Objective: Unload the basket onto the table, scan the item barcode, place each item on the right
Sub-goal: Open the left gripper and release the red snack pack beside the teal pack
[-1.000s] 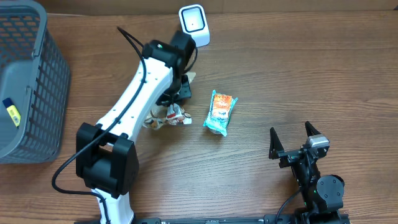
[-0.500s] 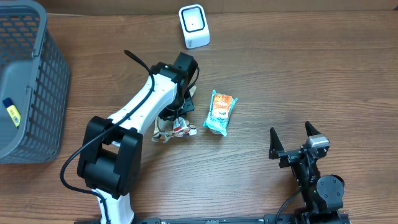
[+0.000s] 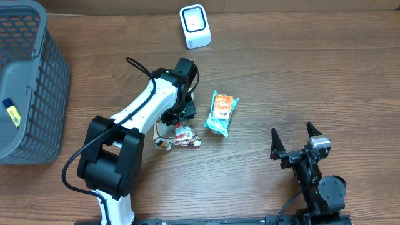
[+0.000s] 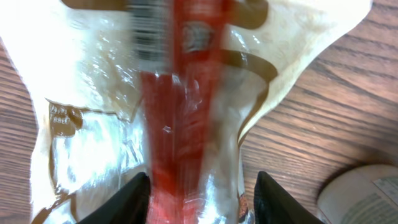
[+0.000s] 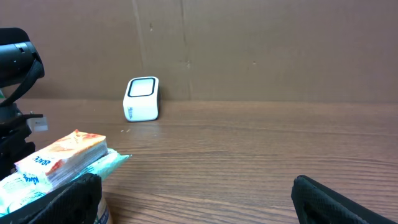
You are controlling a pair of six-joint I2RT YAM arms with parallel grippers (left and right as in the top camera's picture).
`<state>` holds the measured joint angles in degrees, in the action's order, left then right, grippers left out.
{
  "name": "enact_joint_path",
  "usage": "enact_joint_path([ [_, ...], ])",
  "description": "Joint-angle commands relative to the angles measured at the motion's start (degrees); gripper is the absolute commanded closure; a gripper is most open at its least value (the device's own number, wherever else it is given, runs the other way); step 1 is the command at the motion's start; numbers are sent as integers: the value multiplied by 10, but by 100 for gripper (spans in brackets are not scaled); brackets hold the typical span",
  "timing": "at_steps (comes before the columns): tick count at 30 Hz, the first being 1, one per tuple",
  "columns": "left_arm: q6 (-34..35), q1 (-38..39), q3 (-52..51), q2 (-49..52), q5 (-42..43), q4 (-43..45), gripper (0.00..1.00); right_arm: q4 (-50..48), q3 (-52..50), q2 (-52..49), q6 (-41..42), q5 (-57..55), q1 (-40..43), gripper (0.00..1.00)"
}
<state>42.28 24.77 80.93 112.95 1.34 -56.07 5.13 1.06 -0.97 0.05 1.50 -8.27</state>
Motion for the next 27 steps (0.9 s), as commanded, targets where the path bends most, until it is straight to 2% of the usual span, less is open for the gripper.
enact_joint_path([
  [1,3,4,-2,-1,31,2,52,-4,-6,-1,4,1,2,0],
  [3,-5,4,-2,-1,34,5,39,-4,-6,-1,4,1,2,0],
  [5,-6,4,-2,-1,36,6,32,-4,-6,-1,4,1,2,0],
  [6,-13,4,-1,-1,37,7,25,-4,-6,-1,4,1,2,0],
  [8,-29,3,2,-2,38,8,5,-4,-6,-1,4,1,2,0],
  [9,-39,2,6,-2,40,7,0,-4,-6,-1,4,1,2,0],
  [13,-76,-1,38,-2,58,-8,0,-4,-6,-1,4,1,2,0],
  [20,-113,-1,156,-3,51,-74,0,-4,-6,-1,4,1,2,0],
  [27,-140,-4,292,-3,-27,-174,0,-4,-6,-1,4,1,2,0],
])
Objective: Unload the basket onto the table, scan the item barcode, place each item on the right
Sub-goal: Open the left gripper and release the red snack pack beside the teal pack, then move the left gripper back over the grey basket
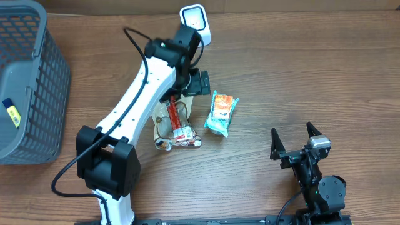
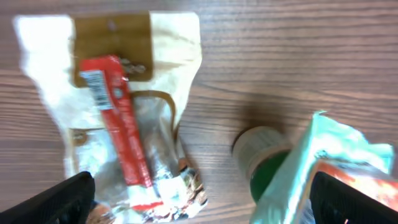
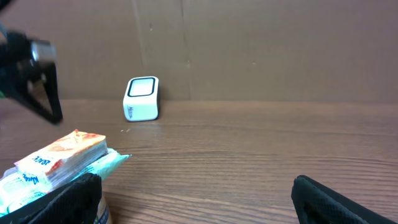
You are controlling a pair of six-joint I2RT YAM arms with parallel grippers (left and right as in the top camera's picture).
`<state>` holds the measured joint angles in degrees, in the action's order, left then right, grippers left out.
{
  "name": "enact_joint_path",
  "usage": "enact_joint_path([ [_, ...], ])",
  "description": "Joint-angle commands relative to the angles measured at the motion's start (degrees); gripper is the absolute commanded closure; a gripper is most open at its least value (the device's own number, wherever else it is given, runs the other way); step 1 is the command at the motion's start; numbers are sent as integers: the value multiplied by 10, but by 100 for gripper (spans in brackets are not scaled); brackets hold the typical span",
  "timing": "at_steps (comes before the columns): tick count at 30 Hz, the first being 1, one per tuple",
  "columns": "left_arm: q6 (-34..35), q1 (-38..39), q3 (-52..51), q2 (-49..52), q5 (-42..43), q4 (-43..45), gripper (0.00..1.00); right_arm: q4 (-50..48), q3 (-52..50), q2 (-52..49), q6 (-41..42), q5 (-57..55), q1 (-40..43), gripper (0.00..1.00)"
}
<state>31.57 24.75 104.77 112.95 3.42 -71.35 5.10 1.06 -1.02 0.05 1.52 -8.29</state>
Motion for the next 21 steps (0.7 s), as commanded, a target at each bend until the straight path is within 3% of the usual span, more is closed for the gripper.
enact_joint_path([
  [1,-33,-4,74,-3,-65,-38,0,-4,-6,0,4,1,2,0],
  [11,-46,-17,296,-3,-286,-191,0,-4,-6,0,4,1,2,0],
  [14,-49,-30,367,-3,-363,-218,1,-4,-6,0,4,1,2,0],
  [21,-65,-93,485,-3,-451,-239,0,-4,-6,0,4,1,2,0],
])
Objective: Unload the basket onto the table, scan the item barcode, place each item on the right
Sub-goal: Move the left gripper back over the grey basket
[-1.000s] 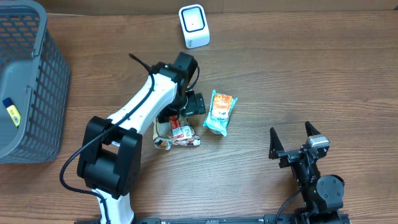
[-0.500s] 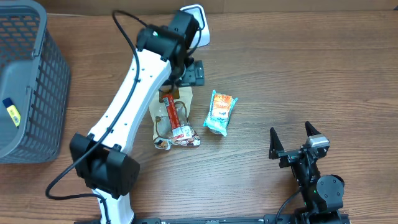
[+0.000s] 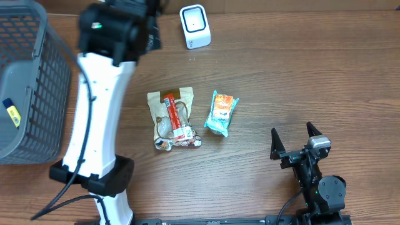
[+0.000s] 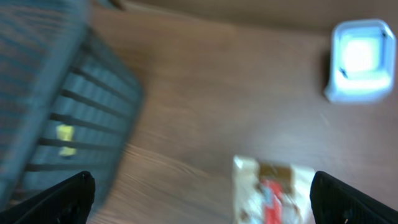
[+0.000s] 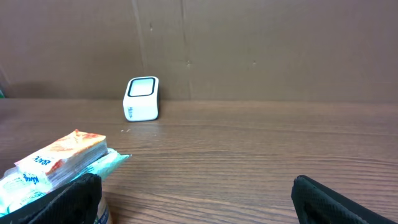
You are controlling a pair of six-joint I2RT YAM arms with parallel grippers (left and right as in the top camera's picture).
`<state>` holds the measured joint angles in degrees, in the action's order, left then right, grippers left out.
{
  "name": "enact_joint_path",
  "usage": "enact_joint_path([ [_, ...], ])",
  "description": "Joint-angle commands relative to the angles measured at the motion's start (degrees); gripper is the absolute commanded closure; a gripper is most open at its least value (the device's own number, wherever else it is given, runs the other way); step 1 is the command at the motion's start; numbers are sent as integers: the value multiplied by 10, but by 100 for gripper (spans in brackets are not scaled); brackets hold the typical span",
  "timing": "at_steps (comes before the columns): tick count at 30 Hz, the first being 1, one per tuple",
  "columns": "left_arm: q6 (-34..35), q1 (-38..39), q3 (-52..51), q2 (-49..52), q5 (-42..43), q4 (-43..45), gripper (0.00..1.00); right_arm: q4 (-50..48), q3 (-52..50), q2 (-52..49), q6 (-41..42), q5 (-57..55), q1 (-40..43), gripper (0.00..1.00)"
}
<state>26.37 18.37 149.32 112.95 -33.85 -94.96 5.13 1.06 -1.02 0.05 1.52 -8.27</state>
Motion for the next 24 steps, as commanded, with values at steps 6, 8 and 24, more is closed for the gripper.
enact_joint_path([
  [6,-22,-136,65,-2,-81,30,0,-4,-6,0,4,1,2,0],
  [8,-25,-182,65,-2,-78,36,0,-4,-6,0,4,1,2,0],
  [24,-91,-495,25,7,165,57,9,-4,-6,0,4,1,2,0],
])
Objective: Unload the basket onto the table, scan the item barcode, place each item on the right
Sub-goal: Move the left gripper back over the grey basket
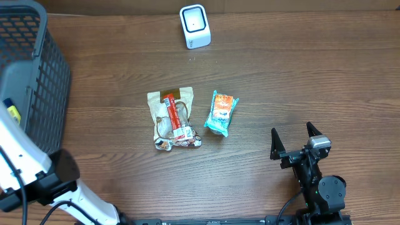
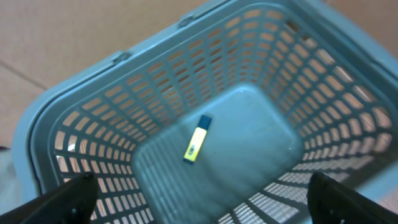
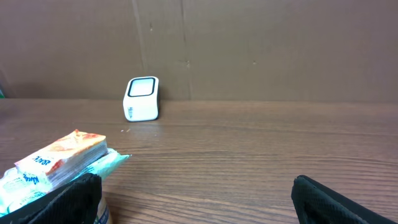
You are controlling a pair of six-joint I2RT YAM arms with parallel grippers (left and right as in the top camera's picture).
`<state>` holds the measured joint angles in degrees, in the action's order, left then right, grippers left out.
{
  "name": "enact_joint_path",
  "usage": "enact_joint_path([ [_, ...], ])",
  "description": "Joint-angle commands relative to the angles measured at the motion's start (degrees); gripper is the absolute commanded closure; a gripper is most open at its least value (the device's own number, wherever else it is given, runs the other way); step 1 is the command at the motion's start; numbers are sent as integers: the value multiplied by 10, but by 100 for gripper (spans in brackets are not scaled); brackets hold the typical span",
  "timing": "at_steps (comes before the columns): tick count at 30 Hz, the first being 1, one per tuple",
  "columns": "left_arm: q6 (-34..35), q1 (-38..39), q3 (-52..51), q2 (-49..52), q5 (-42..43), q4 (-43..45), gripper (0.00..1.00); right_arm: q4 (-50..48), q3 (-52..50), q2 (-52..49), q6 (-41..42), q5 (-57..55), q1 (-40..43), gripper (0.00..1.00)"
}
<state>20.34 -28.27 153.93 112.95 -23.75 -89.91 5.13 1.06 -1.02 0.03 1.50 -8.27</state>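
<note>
The white barcode scanner [image 1: 195,25] stands at the back of the table, also visible as the scanner [image 3: 142,98] in the right wrist view. A clear bag with a red stick inside [image 1: 172,119] lies mid-table, a teal and orange packet [image 1: 222,112] beside it on the right. My left gripper [image 2: 202,199] is open over the grey basket [image 2: 74,124], looking down at a small yellow and blue item [image 2: 194,144] on its floor. My right gripper [image 3: 199,199] is open and empty near the front right, the packet [image 3: 59,158] at its left.
The grey basket [image 1: 44,75] fills the table's left end. My left arm's white link [image 1: 19,156] hangs over its near side. The right arm's base [image 1: 319,187] sits at the front edge.
My left arm was high over the table's back left, with the scanner and bag in its wrist view. It is now over the basket, looking into it. The right arm has not moved.
My left gripper was low on the clear bag, its fingers either side of it. Then it stood open above the bag, which lay on the table. Then it was higher near the back left, and now it is over the basket. Bag and packet stay mid-table.
</note>
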Motion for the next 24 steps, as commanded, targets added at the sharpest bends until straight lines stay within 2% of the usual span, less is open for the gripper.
enact_joint_path([
  [1,-38,-44,-33,9,75,10,16,-4,-6,0,4,1,2,0],
  [3,-47,-66,-56,15,106,17,27,-4,-6,0,4,1,2,0],
  [7,-63,-96,-110,37,132,38,38,-4,-6,0,4,1,2,0],
  [15,-102,-116,-205,107,133,105,34,-4,-6,0,4,1,2,0],
  [24,-123,-116,-206,217,133,146,36,-4,-6,0,4,1,2,0],
])
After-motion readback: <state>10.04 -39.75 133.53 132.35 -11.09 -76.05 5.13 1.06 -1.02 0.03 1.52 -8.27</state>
